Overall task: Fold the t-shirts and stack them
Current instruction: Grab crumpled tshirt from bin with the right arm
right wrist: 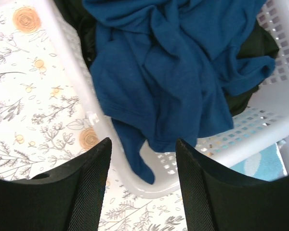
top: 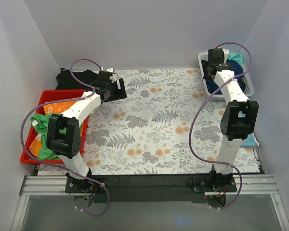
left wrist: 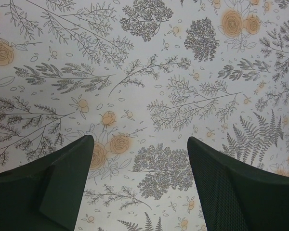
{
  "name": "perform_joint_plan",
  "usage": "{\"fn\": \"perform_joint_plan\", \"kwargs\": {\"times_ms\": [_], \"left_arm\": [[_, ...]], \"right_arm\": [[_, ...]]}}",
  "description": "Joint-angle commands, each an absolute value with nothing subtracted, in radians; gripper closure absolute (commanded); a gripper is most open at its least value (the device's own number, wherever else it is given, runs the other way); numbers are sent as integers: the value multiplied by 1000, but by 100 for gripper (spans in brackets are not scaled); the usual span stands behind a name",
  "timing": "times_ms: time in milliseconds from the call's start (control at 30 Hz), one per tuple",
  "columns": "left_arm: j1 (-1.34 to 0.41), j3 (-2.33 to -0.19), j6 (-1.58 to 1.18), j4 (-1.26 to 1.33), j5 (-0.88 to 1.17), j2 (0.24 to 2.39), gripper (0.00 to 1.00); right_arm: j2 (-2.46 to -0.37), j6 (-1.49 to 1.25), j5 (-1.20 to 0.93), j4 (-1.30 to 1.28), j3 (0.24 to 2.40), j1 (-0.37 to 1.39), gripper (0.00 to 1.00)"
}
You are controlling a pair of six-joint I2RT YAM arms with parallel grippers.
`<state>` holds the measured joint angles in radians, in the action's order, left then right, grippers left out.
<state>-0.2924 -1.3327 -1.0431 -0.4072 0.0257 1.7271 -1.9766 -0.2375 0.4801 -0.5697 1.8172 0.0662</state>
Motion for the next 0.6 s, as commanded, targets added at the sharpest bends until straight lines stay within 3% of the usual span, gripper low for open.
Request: {"fn": "perform_joint_plan", "kwargs": {"times_ms": [0,567], "left_arm": [[-298,-1318,-1035,-388,21,1637,22],[-298,-1296,-1015,-413,31,1612,22]], "right_arm": [[-2006,-278,535,-537,1845,95,37],[-2203,-328,704,-538,1979,87,39]]}}
